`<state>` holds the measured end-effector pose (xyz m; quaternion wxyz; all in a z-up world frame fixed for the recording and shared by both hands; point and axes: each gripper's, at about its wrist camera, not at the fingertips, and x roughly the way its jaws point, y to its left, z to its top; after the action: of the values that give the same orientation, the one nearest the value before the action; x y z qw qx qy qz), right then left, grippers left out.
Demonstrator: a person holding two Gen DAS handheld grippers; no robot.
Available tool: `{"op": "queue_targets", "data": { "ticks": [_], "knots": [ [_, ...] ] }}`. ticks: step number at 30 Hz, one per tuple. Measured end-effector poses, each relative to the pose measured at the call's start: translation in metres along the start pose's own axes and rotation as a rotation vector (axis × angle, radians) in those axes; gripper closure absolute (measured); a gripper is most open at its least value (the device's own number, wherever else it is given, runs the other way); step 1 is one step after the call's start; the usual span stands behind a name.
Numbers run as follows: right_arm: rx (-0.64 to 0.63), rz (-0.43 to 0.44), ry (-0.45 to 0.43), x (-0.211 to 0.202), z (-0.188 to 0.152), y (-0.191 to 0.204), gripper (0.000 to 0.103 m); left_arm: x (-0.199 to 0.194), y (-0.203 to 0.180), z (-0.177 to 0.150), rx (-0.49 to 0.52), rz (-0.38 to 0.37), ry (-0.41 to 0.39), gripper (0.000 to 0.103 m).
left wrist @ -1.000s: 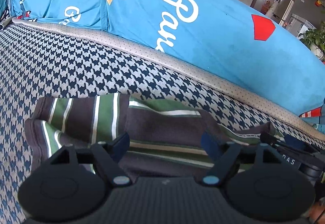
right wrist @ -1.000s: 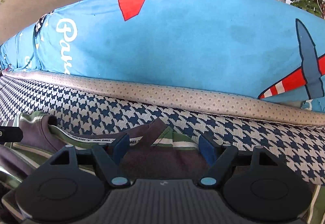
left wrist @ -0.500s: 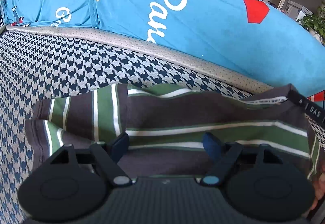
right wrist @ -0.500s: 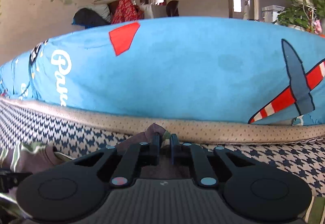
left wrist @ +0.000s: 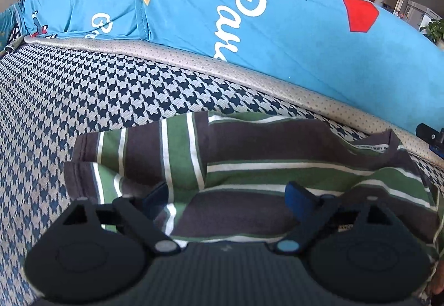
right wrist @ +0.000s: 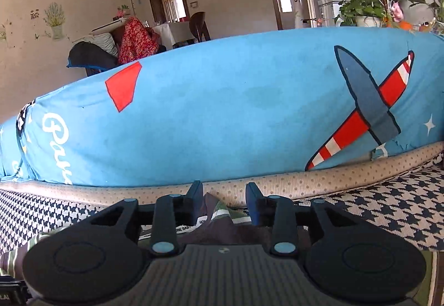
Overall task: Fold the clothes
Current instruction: 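Smooth the shirt with the left gripper while the right gripper pinches the collar edge, then grasp the striped shirt with the right gripper and lift it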
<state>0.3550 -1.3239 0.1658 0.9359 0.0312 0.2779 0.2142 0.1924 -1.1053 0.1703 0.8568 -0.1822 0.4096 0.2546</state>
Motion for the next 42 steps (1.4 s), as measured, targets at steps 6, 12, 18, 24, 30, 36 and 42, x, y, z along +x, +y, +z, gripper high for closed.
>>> {"op": "queue_targets", "data": {
  "ticks": [6, 12, 18, 24, 30, 36, 42],
  "knots": [
    [-0.034, 0.055, 0.051, -0.023, 0.002, -0.003, 0.060, -0.032, -0.006, -0.010, 0.003, -0.039, -0.046, 0.012],
    [-0.111, 0.035, 0.111, -0.062, -0.019, -0.015, 0.049, -0.072, -0.014, -0.027, 0.004, -0.090, -0.104, 0.005],
    [-0.157, -0.031, 0.138, -0.112, -0.042, -0.044, 0.039, -0.099, -0.011, -0.064, 0.068, -0.137, -0.073, 0.005],
    [-0.078, -0.117, 0.201, -0.145, -0.066, -0.085, 0.029, -0.121, 0.005, -0.092, 0.096, -0.154, -0.048, 0.001],
    [0.082, -0.100, 0.228, -0.146, -0.075, -0.100, 0.024, -0.121, 0.020, -0.096, 0.024, -0.205, -0.010, 0.000],
    [0.088, -0.143, 0.214, -0.127, -0.082, -0.092, 0.024, -0.113, 0.017, -0.088, 0.016, -0.208, 0.004, 0.000],
    [-0.053, -0.160, 0.154, -0.115, -0.082, -0.064, 0.087, -0.105, 0.019, -0.083, 0.011, -0.203, 0.032, 0.000]
  ]
}}
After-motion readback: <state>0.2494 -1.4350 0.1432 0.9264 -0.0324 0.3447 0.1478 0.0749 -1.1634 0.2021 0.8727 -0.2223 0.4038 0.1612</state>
